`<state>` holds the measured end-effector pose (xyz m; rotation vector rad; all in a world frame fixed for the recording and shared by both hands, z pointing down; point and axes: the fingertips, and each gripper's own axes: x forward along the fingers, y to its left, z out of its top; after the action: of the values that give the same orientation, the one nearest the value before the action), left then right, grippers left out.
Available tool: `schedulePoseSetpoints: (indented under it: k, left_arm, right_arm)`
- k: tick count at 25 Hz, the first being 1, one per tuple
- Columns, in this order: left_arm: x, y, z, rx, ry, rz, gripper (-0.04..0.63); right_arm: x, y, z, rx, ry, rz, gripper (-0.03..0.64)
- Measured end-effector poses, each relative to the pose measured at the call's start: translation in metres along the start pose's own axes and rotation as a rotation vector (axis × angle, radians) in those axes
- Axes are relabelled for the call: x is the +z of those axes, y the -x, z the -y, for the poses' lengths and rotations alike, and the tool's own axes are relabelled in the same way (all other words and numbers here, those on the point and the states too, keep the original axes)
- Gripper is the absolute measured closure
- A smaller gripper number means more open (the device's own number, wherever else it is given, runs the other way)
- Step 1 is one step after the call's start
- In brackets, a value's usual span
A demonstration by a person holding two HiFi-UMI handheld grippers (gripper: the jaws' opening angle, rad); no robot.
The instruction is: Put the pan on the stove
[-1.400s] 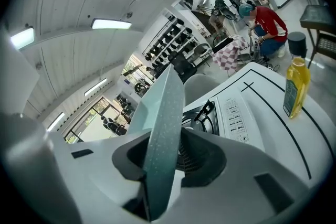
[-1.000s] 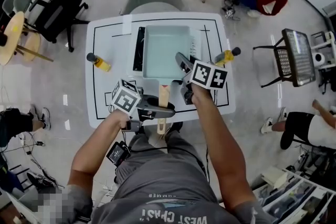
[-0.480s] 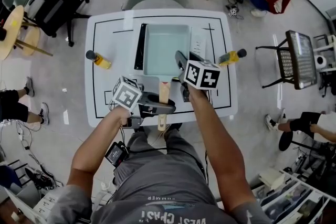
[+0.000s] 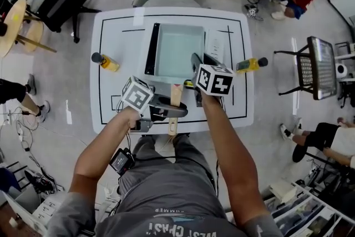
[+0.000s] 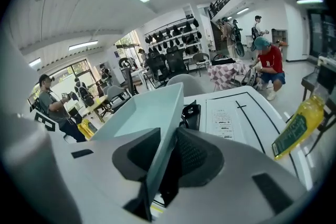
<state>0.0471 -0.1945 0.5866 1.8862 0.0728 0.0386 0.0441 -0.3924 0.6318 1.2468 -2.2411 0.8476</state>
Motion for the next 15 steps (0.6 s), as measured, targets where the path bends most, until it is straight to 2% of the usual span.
schedulePoseSetpoints:
  k: [1,2,11,15]
  left_arm:
    - [0.001,0.002,-0.003,0.006,0.005,0.0,0.465]
    - [0.001,0.005,-0.007,0.014,0.007,-0.002,0.462]
    - [0.003,0.012,-0.027,0.043,0.011,-0.031,0.466]
    - [0.007,0.011,-0.03,0.009,0.025,-0.014,0.471]
  right_arm:
    - [0.0,-0.001,0.002,-0.014,0.017,0.001,0.529]
    - [-0.001,-0.003,0.003,-0.021,0.028,0.001,0.538]
    - [-0.005,-0.018,0.008,-0.045,0.029,-0.015,0.549]
    - [-0.003,-0.02,0.013,-0.066,0.036,-0.014,0.556]
